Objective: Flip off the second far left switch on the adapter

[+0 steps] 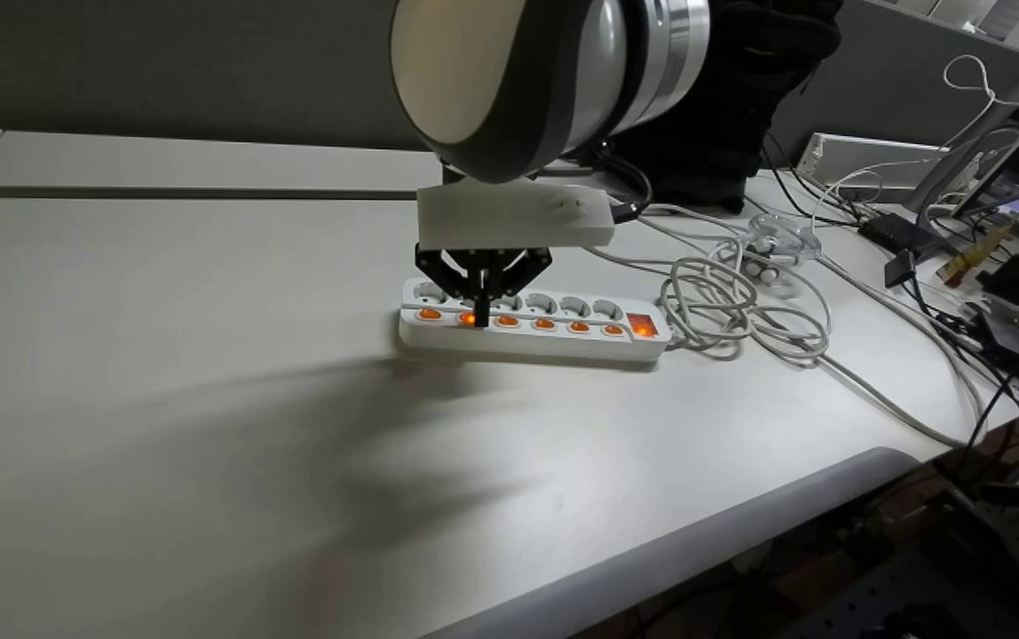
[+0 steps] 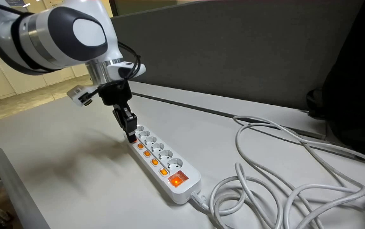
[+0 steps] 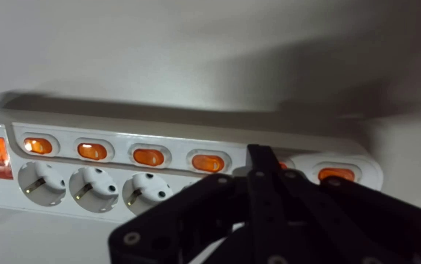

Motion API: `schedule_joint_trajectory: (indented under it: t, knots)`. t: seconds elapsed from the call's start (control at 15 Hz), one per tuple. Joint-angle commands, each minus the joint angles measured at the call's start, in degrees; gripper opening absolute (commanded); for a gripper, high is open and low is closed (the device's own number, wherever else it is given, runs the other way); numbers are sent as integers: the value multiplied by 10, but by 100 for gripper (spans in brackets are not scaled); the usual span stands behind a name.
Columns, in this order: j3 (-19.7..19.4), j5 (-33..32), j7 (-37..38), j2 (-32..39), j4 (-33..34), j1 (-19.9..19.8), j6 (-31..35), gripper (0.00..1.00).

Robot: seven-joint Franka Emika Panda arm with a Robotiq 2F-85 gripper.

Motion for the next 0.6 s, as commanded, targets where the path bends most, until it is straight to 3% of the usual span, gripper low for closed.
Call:
schedule_joint_trajectory:
  t: [0.0,0.33,0.53]
  knots:
    - [5,40,-19,24,15,-11,-14,0]
    - [16,114,-58,42,35,-36,-58,0]
    - [14,136,-58,48,54,-39,-123,0]
